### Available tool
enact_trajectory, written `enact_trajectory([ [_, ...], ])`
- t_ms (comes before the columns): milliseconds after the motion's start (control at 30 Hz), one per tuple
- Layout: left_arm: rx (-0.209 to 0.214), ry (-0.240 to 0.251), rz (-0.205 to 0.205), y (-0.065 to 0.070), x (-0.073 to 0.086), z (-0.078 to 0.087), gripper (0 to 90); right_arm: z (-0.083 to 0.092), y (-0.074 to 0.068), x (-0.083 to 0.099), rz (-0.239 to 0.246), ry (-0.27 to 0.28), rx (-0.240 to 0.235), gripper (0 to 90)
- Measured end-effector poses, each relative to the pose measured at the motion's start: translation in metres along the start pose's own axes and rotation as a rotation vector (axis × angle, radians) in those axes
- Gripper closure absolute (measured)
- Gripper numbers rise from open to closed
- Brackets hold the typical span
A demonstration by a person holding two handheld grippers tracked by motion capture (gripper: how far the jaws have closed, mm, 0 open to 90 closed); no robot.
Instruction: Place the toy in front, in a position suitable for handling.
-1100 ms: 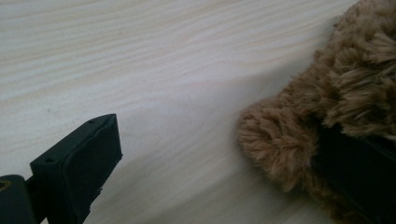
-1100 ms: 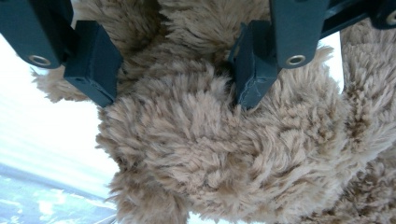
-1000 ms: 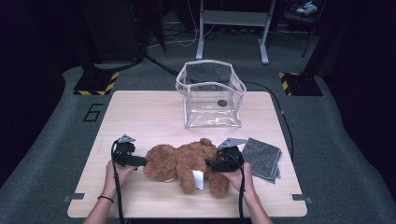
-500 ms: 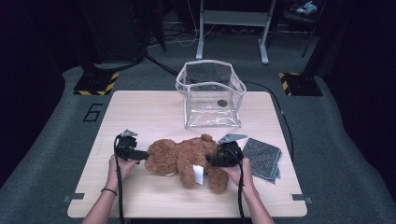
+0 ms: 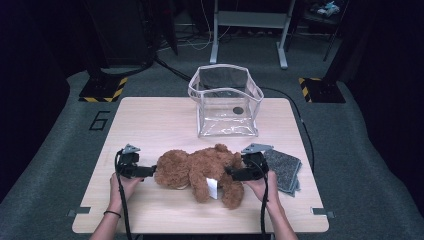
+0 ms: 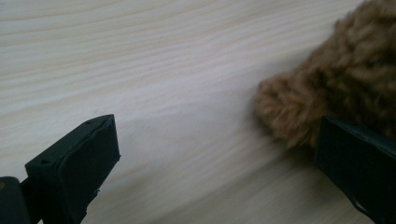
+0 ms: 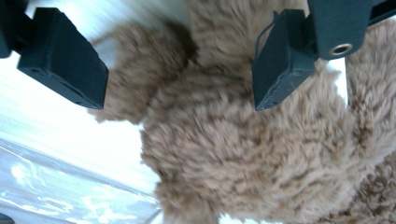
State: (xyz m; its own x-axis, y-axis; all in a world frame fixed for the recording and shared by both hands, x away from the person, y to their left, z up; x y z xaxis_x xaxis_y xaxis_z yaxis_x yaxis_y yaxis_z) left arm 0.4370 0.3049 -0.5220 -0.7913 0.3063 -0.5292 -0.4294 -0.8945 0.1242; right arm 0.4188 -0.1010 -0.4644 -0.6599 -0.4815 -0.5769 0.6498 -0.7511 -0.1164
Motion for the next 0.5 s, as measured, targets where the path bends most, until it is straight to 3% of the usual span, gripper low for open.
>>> enact_trajectory([
  [267,-0.089,-0.031,-0.032,0.001,0.023,-0.002,0.0,0.019,0.017,0.015,-0.031,-0.029,0.058,14.2],
  [500,-0.117,-0.018,-0.051,0.003,0.033,-0.006,0.0,0.029,0.038,0.029,-0.07,-0.053,0.113,10.1],
])
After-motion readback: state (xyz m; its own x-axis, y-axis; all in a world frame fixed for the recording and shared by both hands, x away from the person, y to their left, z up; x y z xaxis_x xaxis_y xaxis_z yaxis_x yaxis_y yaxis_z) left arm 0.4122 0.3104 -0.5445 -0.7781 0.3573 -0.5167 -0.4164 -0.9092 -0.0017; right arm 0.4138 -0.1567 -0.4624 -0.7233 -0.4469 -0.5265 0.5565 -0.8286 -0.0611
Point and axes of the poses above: each handheld gripper's, and its own axes: z roughly backward along the jaws, x roughly out of its underside, y roughly to its right, the point moved 2 cm from there along -z, roughly forward along the jaws, and after that the axes turned 14 degrees about -y, right-handed, at the moved point
